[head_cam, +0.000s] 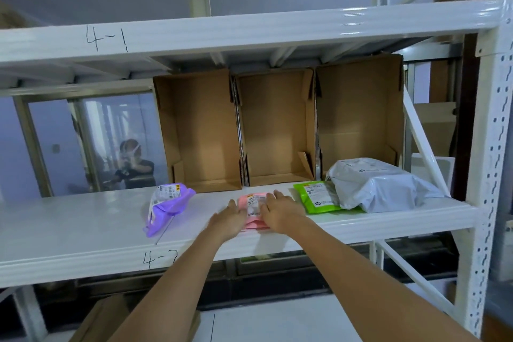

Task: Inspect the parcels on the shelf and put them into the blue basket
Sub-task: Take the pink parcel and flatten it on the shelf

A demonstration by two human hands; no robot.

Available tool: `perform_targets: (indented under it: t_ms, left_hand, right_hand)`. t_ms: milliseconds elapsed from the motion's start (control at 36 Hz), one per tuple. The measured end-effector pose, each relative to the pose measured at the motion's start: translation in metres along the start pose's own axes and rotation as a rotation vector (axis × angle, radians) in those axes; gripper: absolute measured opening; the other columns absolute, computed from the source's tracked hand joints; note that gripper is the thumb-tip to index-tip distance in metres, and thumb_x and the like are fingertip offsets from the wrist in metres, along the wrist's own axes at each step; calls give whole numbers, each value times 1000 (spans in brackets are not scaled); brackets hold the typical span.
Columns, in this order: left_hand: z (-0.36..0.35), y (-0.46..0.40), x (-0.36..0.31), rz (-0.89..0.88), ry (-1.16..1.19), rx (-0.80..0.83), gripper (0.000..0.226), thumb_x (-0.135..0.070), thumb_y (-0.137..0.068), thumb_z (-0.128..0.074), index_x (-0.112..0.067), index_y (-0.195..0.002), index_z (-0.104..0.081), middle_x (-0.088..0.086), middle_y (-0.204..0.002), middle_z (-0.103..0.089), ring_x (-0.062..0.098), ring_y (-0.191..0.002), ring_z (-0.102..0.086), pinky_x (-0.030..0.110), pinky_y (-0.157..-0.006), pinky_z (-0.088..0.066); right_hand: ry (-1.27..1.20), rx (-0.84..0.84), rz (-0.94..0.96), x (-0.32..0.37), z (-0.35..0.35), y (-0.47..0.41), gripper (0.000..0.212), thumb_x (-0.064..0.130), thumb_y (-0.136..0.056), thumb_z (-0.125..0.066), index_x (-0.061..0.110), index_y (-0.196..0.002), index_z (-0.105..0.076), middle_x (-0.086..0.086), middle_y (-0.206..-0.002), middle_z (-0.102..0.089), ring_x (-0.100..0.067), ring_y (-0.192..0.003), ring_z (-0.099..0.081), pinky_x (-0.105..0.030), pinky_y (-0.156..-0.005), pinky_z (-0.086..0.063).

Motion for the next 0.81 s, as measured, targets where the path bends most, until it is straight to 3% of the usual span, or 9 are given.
perform_targets:
  t_ms: [111,167,222,278,333,417,556,722,806]
  left_hand:
    - [9,-11,-5,136,452,-44,45,-35,-103,-23,-6,-134,-39,16,-133,-51,29,-113,-53,33,-93,-45]
    - [9,-9,-11,198,732,-19,41,-32,-102,-26,-4,-124,-48,17,-121,-58,30,-106,-58,38,-95,-48]
    - [10,-3,-17,237,1002,1,35,-25,-100,-29,-4,-97,-57,21,-90,-64,29,-79,-62,39,-91,-53]
    - [16,3,-25,190,1208,-36,36,-20,-101,-29,-10,-86,-59,30,-59,-60,21,-43,-50,22,-54,-53]
    - [24,-2,-26,154,1365,-123,31,-18,-102,-30,-12,-90,-58,23,-47,-59,16,-31,-48,16,-35,-36]
    - [34,-14,-21,138,1568,-202,33,-16,-103,-31,-5,-78,-49,14,-62,-58,20,-56,-59,24,-58,-50]
    - [34,-14,-35,81,1451,-77,38,-22,-105,-25,1,-90,-51,17,-94,-63,26,-81,-58,38,-82,-45]
    - [14,-27,-25,74,929,-84,15,-5,-93,-47,-7,-88,-61,14,-112,-64,27,-102,-61,38,-97,-48]
    - [17,-26,-14,12,487,-139,29,-14,-96,-41,-11,-110,-66,4,-118,-61,21,-106,-56,26,-83,-42]
  right_hand:
    - [-44,-39,34,17,4,-7,50,39,-101,-21,13,-133,-49,-12,-135,-51,-31,-122,-47,-42,-100,-38]
    - [-143,17,-4,22,-1,-10,49,41,-101,-23,13,-126,-54,-13,-129,-55,-33,-118,-50,-43,-98,-41]
    - [-248,48,-30,26,-1,-12,53,47,-97,-23,17,-131,-51,-13,-132,-53,-35,-121,-48,-45,-99,-39]
    - [-400,95,-75,29,-2,-16,68,59,-89,-19,21,-138,-46,-12,-139,-48,-35,-126,-44,-45,-102,-36]
    - [-724,118,-166,29,-3,-22,74,71,-82,-29,20,-127,-60,-10,-130,-56,-30,-120,-52,-39,-101,-40]
    - [-1115,126,-198,30,6,-25,62,75,-73,-49,18,-81,-70,-1,-109,-67,-20,-96,-62,-33,-94,-46]
    - [-1350,22,-291,15,4,-31,24,22,-86,-61,7,-103,-65,-13,-92,-69,-32,-100,-66,-42,-90,-54]
    - [-624,-179,-297,-20,10,-14,26,27,-96,-52,9,-89,-69,-12,-95,-67,-28,-96,-62,-30,-84,-47]
    - [-521,-244,-277,-33,16,-15,32,18,-92,-53,6,-119,-65,-10,-118,-67,-27,-112,-60,-30,-91,-47]
Point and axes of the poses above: each hand's wrist, its own y-axis away from the middle knuckle, its own z-axis out of the back of the hand, x = y × z, the point moved 5 cm from there along -y, towards the middle knuckle
